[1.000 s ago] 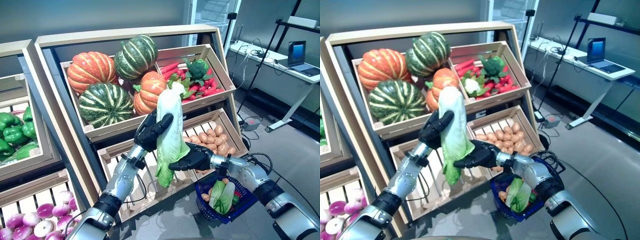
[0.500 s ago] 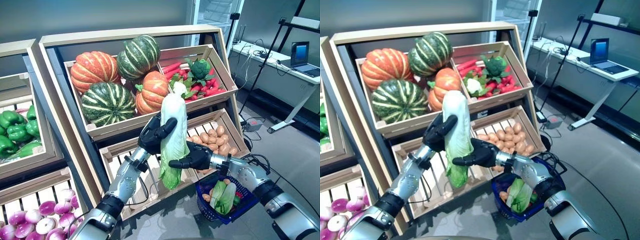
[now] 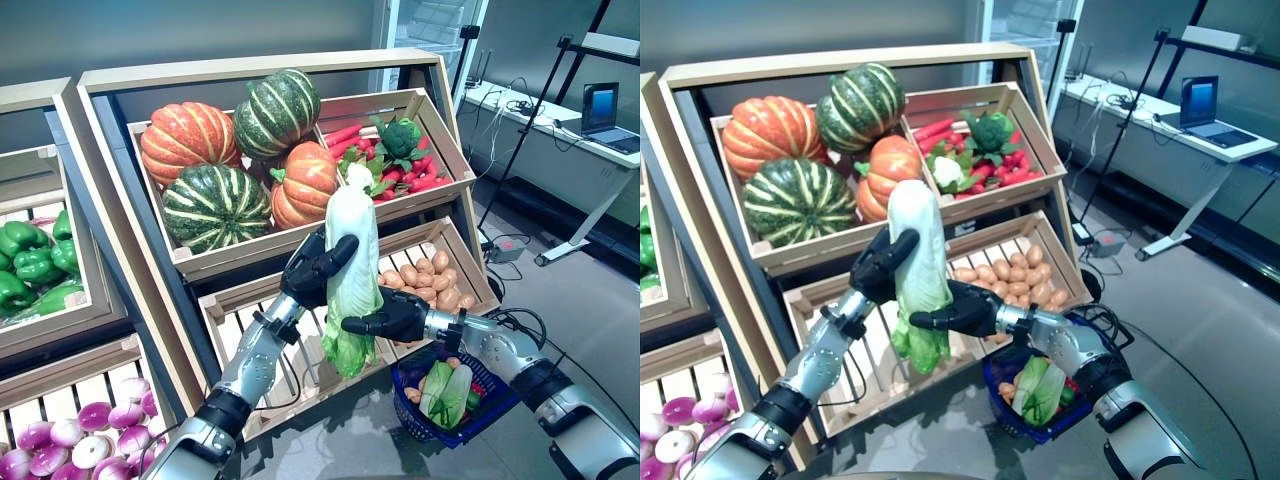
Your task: Put vegetables into the basket
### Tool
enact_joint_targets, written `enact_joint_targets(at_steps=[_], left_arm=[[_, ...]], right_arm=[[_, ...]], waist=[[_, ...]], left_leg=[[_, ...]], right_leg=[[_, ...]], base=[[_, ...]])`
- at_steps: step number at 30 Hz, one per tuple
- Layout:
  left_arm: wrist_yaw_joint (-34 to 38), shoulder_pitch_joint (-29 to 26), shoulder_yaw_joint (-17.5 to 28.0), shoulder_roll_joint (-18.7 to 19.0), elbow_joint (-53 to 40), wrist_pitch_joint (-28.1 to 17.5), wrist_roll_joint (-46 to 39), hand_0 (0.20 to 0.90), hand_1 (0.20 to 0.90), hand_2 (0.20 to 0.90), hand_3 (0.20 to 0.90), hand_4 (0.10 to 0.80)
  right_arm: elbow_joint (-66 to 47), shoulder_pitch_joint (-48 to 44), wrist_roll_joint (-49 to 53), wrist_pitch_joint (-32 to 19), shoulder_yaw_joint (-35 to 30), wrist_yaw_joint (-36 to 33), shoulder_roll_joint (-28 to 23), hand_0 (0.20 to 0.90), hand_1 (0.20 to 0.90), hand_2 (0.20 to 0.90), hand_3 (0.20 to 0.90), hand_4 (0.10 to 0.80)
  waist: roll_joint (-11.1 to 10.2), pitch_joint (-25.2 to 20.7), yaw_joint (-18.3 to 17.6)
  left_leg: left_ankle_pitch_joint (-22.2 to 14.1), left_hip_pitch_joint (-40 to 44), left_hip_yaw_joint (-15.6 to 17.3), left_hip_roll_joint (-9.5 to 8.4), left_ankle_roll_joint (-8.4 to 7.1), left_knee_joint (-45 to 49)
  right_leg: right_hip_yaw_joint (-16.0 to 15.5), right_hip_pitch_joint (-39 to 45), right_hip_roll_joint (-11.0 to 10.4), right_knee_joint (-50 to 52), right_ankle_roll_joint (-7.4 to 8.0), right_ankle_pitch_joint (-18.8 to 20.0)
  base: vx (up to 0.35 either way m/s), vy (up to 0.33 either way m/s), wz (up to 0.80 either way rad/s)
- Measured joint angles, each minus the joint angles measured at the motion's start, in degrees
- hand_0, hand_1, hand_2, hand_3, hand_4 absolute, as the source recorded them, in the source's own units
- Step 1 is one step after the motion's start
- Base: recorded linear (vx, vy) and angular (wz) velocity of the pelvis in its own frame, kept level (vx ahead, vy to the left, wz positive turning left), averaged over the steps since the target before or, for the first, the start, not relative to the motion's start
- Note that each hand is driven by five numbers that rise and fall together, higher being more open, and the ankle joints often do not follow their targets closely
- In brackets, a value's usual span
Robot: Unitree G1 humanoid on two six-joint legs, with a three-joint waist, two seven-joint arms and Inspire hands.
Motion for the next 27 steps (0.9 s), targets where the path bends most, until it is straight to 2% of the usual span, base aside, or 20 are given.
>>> enact_joint_targets(at_steps=[2,3,4,5,8,12,15,19,22,27], left_arm=[[0.3,0.0,-0.1,0.0,-0.1,0.0,0.2,0.300,0.300,0.300,0.300,0.400],[0.5,0.0,-0.1,0.0,-0.1,0.0,0.3,0.507,0.507,0.507,0.507,0.538],[0.7,0.0,0.0,0.3,-0.1,0.1,0.5,0.778,0.778,0.778,0.778,0.718],[1.2,0.0,0.0,0.5,-0.1,0.2,0.5,0.900,0.900,0.900,0.900,0.800],[1.6,0.0,-0.1,0.9,-0.4,1.8,0.7,0.900,0.900,0.900,0.900,0.800],[1.9,0.3,-0.4,1.4,-0.9,3.1,5.2,0.900,0.900,0.900,0.900,0.800],[1.8,1.2,-0.4,3.3,-1.0,3.5,8.1,0.900,0.900,0.900,0.900,0.800],[1.8,5.1,1.8,8.7,-0.9,4.1,9.1,0.900,0.900,0.900,0.900,0.800],[2.1,7.2,5.7,9.5,-0.7,4.2,9.1,0.900,0.900,0.900,0.900,0.800],[3.4,7.7,10.2,10.4,0.1,4.1,9.5,0.900,0.900,0.900,0.900,0.800]], right_arm=[[0.2,0.0,0.0,0.0,0.0,-0.1,0.0,0.300,0.300,0.300,0.300,0.400],[0.4,0.0,0.0,0.0,0.0,-0.2,0.1,0.300,0.300,0.300,0.300,0.400],[0.5,0.0,0.0,0.0,0.0,-0.3,0.1,0.300,0.300,0.300,0.300,0.400],[0.6,0.1,0.0,0.0,0.0,-0.4,0.2,0.300,0.300,0.300,0.300,0.400],[0.6,1.5,0.0,0.0,-0.9,-0.8,0.3,0.300,0.300,0.300,0.300,0.400],[0.7,5.1,0.0,0.0,-2.5,-0.9,0.9,0.300,0.300,0.300,0.300,0.400],[1.5,8.9,-0.5,-0.1,-6.7,-1.4,0.9,0.300,0.300,0.300,0.300,0.400],[7.6,13.4,-2.5,-1.6,-16.1,-2.9,-2.3,0.300,0.300,0.300,0.300,0.400],[10.9,17.0,-2.5,-2.9,-20.5,-3.8,-5.1,0.300,0.300,0.300,0.300,0.400],[16.1,21.0,-2.5,-5.0,-25.5,-5.3,-5.2,0.300,0.300,0.300,0.300,0.400]], waist=[[0.0,0.0,0.0],[0.0,0.0,0.0],[0.0,0.0,-0.1],[0.0,0.0,-0.1],[0.0,0.0,-0.1],[-0.2,0.1,-0.8],[-0.3,0.2,-1.7],[-0.7,0.6,-2.7],[-0.9,1.4,-2.8],[-0.4,2.4,-3.0]], left_leg=[[0.0,0.0,0.1,0.00,0.00,0.0],[0.0,0.0,0.1,0.00,0.02,0.0],[0.0,0.0,0.2,0.00,0.04,0.0],[-0.1,0.0,0.5,0.00,0.08,0.0],[-0.1,0.0,1.2,-0.01,0.08,0.0],[-0.2,0.1,1.5,-0.03,0.14,0.0],[-0.3,0.1,2.0,0.01,0.27,0.0],[-0.6,0.2,3.2,-0.04,0.46,0.0],[-0.8,0.5,3.7,-0.06,0.42,0.0],[-1.0,1.2,4.8,-0.13,0.15,0.0]], right_leg=[[0.1,-0.1,0.0,0.0,0.00,0.0],[0.2,-0.2,0.0,0.0,0.00,0.0],[0.3,-0.2,0.0,0.0,0.00,0.0],[0.7,-0.4,0.0,0.0,0.00,0.0],[1.4,-0.7,0.1,0.0,0.04,0.0],[1.7,-0.8,0.1,0.0,0.06,0.0],[2.2,-1.0,0.1,0.0,0.09,0.0],[3.1,-1.8,0.1,0.0,0.24,0.2],[3.6,-1.9,0.2,-0.1,0.23,0.2],[4.6,-2.0,0.2,-0.2,0.32,0.3]], base=[[0.000,0.000,0.00],[0.006,0.000,-0.04],[0.003,0.000,-0.06],[0.003,-0.002,-0.07],[0.015,-0.003,-0.09],[0.005,-0.001,-0.01],[0.004,-0.004,-0.10],[0.027,-0.009,-0.13],[0.042,-0.010,-0.08],[0.037,-0.017,-0.12]])
